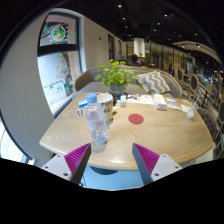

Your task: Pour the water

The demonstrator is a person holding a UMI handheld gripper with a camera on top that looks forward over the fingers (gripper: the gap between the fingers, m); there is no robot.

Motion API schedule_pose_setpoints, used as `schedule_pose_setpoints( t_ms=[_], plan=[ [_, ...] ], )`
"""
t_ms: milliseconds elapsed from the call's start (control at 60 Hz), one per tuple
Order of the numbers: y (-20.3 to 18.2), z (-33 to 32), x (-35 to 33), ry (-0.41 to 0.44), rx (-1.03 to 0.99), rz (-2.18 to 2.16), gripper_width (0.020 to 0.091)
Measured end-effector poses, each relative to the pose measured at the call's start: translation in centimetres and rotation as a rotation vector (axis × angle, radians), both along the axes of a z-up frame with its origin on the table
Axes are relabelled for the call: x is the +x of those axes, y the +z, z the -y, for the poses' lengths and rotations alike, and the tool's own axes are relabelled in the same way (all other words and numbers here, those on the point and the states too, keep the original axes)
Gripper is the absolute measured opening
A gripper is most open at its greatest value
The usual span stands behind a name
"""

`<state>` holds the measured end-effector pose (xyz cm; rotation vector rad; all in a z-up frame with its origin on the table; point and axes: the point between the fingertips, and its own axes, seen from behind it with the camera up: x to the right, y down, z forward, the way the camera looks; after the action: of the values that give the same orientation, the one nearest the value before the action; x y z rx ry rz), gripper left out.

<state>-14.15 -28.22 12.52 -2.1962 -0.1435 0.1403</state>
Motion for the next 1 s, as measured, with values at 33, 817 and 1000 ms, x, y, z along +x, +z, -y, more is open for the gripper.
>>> schedule_pose_setpoints(
  t_ms=[33,817,1000],
  plan=[
    [-0.1,-1.0,-1.4,0.003,0.012,-0.015,0.0856],
    [-5.1,-15.4,-8.4,-0.033,0.160,-0.019,0.0431],
    [-5.0,-15.1,-8.5,-0.036,0.153,0.000,0.0367]
  ],
)
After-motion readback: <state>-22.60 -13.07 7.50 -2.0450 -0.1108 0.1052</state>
